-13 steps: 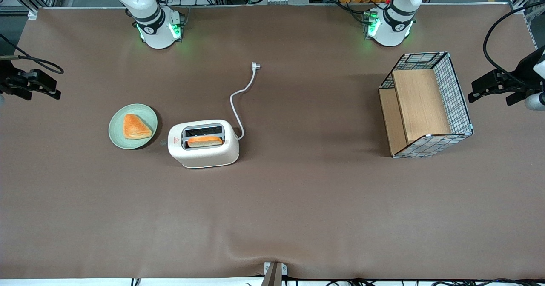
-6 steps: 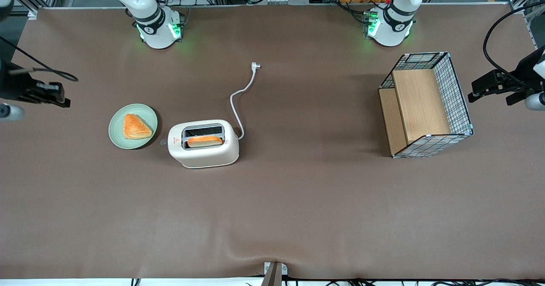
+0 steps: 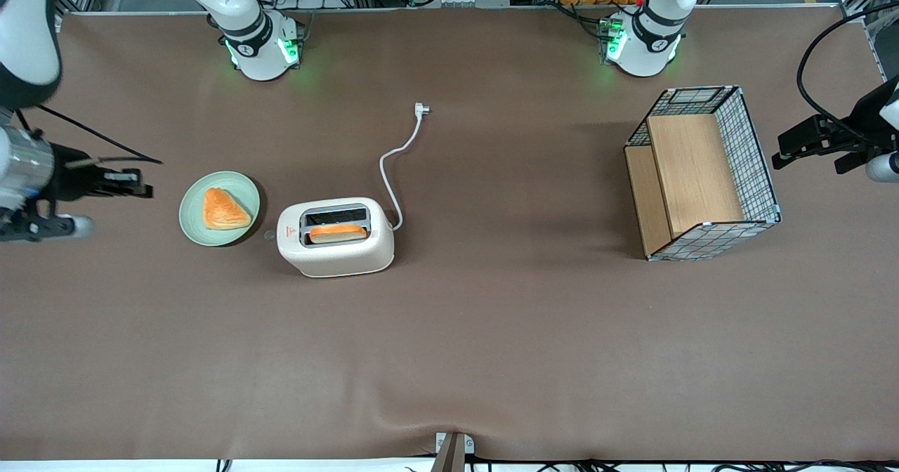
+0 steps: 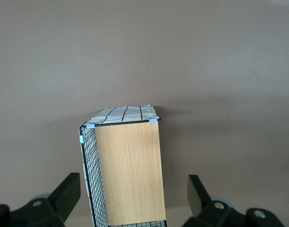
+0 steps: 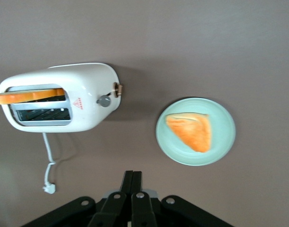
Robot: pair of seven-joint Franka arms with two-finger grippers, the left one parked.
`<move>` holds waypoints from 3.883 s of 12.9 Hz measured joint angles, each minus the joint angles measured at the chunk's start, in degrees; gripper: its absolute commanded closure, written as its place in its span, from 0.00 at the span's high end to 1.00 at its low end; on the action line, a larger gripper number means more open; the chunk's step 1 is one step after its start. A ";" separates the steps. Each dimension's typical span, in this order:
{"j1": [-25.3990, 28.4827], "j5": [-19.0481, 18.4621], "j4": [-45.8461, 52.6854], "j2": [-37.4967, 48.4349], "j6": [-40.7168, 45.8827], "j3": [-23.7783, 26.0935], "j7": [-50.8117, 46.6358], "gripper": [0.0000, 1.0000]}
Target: Press toaster button with right arm
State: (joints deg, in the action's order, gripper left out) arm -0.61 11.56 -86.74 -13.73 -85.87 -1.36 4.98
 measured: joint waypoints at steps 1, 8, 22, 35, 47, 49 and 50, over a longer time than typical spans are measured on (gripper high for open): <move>0.03 1.71 -0.52 -1.34 -1.11 0.02 0.00 0.00; 0.53 11.03 -10.46 -3.99 -13.62 0.17 0.38 0.00; 4.31 17.56 -22.64 -4.32 -28.25 0.57 1.35 0.00; 4.34 19.01 -22.75 -6.12 -29.63 0.57 1.40 0.00; 4.87 19.01 -22.75 -6.36 -30.66 0.57 1.56 0.00; 4.91 19.01 -22.75 -6.81 -30.99 0.58 1.80 0.00; 4.94 19.01 -22.75 -7.10 -31.20 0.58 2.06 0.00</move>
State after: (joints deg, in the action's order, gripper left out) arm 4.32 30.57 -109.49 -20.82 -117.07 -0.78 7.04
